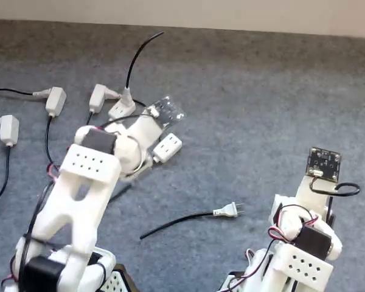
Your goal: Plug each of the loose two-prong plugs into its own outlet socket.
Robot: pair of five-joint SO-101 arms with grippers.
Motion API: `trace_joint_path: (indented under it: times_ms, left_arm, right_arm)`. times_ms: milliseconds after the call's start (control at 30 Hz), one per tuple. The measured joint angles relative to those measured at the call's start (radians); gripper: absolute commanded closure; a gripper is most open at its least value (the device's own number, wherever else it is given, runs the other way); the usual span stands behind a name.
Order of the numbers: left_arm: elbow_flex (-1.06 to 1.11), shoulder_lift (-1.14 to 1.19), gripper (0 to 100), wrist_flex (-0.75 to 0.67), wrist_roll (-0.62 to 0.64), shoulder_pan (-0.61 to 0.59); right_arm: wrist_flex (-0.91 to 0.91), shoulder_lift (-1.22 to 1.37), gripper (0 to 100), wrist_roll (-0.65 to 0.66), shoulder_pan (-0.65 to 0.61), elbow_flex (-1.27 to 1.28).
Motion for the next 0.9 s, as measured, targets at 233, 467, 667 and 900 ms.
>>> trace_joint_path:
  times_ms: [233,467,667,900]
  left_arm:
    - [-0.092,0.339,76,-0.226,0.000,0.023]
    - [-0.361,0.680,76,-0.247,0.002,0.020]
    - [-0.526,0.882,76,-0.249,0.005,0.032]
    - [-0.552,0.911,76,-0.247,0.003,0.044]
  right_arm:
    - [0.000,0.000,66.3,0.000,-0.031,0.000]
    - [0.000,0.000,66.3,0.000,-0.035,0.000]
    - [0.000,0.000,66.3,0.000,-0.035,0.000]
    - [0.000,0.000,66.3,0.000,-0.035,0.003]
